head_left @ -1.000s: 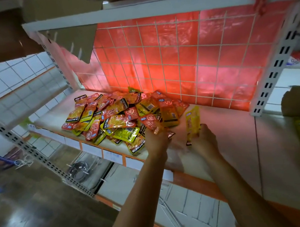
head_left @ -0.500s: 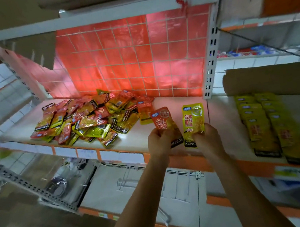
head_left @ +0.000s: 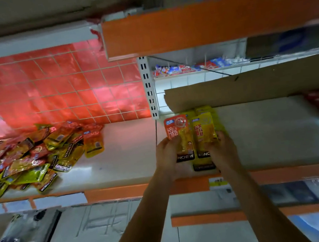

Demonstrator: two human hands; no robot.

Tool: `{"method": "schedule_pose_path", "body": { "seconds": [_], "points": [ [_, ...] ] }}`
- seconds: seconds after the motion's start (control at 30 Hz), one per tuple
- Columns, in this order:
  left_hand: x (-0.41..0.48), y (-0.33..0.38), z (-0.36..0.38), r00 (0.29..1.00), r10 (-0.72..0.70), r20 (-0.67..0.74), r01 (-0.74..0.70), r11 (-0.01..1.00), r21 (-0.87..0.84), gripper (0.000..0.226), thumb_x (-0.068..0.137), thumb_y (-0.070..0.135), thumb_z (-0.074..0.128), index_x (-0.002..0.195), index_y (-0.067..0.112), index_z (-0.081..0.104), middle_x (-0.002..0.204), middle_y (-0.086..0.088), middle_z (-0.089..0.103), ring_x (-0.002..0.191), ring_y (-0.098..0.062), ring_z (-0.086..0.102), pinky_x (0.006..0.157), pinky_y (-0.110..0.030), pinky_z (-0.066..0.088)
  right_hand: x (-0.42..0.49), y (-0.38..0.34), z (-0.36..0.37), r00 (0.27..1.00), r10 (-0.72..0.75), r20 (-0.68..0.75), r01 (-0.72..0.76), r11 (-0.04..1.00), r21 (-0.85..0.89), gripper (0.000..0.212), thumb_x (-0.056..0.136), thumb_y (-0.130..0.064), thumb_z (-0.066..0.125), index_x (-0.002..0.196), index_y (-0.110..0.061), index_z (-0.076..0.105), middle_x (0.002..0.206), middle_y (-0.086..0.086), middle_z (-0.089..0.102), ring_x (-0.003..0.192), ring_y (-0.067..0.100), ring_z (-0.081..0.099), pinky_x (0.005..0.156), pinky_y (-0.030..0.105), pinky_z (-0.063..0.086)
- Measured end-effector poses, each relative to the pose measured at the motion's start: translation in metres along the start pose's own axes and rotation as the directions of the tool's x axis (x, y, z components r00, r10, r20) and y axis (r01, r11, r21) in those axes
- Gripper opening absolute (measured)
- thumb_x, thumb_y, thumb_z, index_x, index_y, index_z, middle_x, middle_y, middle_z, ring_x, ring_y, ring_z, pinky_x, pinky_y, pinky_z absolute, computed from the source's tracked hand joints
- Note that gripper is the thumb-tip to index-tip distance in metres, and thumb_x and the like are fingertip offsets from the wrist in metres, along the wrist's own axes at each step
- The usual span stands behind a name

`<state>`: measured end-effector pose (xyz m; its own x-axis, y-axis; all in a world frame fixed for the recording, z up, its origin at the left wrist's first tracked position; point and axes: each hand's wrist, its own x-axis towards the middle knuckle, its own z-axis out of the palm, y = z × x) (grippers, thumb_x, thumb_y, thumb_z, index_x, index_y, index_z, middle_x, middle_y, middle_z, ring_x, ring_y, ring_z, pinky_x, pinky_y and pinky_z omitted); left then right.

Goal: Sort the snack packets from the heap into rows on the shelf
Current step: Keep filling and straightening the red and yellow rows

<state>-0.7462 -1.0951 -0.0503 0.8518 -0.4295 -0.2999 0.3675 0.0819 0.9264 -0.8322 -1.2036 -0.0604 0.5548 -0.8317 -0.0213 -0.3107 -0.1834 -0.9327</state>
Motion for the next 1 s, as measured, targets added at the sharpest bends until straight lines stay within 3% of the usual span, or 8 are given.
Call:
{"method": "schedule_pose_path", "body": {
  "seconds": [0.13,0.27,0.37,0.5,0.67,0.8,0.9,1.0],
  "points": [
    [-0.011,-0.008,0.052,0.99,-0.053,0.132,0.056,0.998,-0.024,0.011,0.087,0.017,0.061,0.091,0.012,0.07,0.081,-0.012,0.073,0.068,-0.026,0.071,0.055,-0.03,0.055,0.019,0.01,-0.035,0.993,-0.033,0.111,0.026,0.998,0.062,0.025,0.088,-0.033,0.06,0.111,-0.024,0.062,0.1,0.003,0.069,0.09,0.023,0.066,0.08,0.041,0.053],
    [-0.015,-0.018,0.086,0.996,0.01,0.083,-0.012,1.0,0.021,0.012,0.09,0.017,0.061,0.093,0.012,0.072,0.089,-0.012,0.074,0.075,-0.024,0.071,0.068,-0.033,0.058,0.03,0.022,-0.056,0.979,-0.081,0.188,0.059,0.991,0.12,0.022,0.096,-0.027,0.05,0.113,-0.028,0.063,0.103,-0.002,0.07,0.096,0.021,0.067,0.086,0.04,0.052],
    [-0.02,-0.025,0.098,0.992,0.11,0.053,-0.118,0.98,0.16,0.01,0.09,0.013,0.061,0.092,0.012,0.071,0.091,-0.012,0.074,0.082,-0.027,0.071,0.075,-0.036,0.057,0.034,0.028,-0.068,0.978,-0.159,0.132,0.132,0.971,0.198,0.032,0.095,-0.034,0.046,0.125,-0.029,0.057,0.109,-0.008,0.066,0.097,0.008,0.064,0.083,0.025,0.05],
    [-0.027,-0.038,0.097,0.966,0.237,0.107,-0.26,0.876,0.407,0.012,0.091,0.02,0.062,0.092,0.01,0.07,0.089,-0.008,0.073,0.082,-0.025,0.071,0.08,-0.041,0.056,0.038,0.034,-0.074,0.966,-0.217,0.142,0.198,0.971,0.135,0.022,0.085,-0.029,0.068,0.105,-0.023,0.062,0.101,-0.006,0.066,0.094,0.009,0.062,0.071,0.018,0.046],
    [-0.026,-0.045,0.061,0.953,0.298,-0.044,-0.25,0.864,0.436,0.02,0.09,0.005,0.061,0.088,0.024,0.068,0.092,-0.003,0.074,0.085,-0.023,0.071,0.08,-0.047,0.057,0.039,0.038,-0.073,0.986,-0.125,0.109,0.093,0.962,0.256,0.013,0.084,-0.02,0.067,0.092,-0.02,0.057,0.086,0.002,0.065,0.076,0.016,0.06,0.07,0.035,0.051],
    [-0.019,-0.045,0.03,0.953,0.283,-0.109,-0.201,0.859,0.47,0.035,0.088,0.003,0.063,0.099,0.035,0.055,0.095,-0.006,0.074,0.08,-0.024,0.072,0.072,-0.052,0.058,0.038,0.041,-0.069,0.992,-0.115,0.053,0.097,0.957,0.272,0.011,0.087,-0.015,0.065,0.095,-0.018,0.058,0.086,0.0,0.065,0.075,0.013,0.059,0.071,0.031,0.046],
    [-0.016,-0.045,0.02,0.965,0.262,-0.024,-0.21,0.824,0.527,0.045,0.087,0.005,0.065,0.103,0.044,0.049,0.099,-0.005,0.073,0.079,-0.015,0.072,0.07,-0.045,0.06,0.035,0.039,-0.066,0.995,-0.092,0.031,0.08,0.961,0.266,0.013,0.087,-0.014,0.065,0.099,-0.015,0.059,0.089,0.003,0.065,0.077,0.015,0.059,0.073,0.031,0.046],
    [-0.014,-0.047,0.016,0.963,0.262,0.062,-0.244,0.752,0.612,0.04,0.089,0.011,0.065,0.112,0.037,0.045,0.104,-0.001,0.073,0.08,-0.008,0.071,0.07,-0.032,0.06,0.033,0.039,-0.066,0.997,-0.081,0.016,0.074,0.966,0.249,0.015,0.087,-0.013,0.064,0.101,-0.013,0.06,0.089,0.004,0.065,0.079,0.018,0.06,0.074,0.033,0.048]
  ]
}}
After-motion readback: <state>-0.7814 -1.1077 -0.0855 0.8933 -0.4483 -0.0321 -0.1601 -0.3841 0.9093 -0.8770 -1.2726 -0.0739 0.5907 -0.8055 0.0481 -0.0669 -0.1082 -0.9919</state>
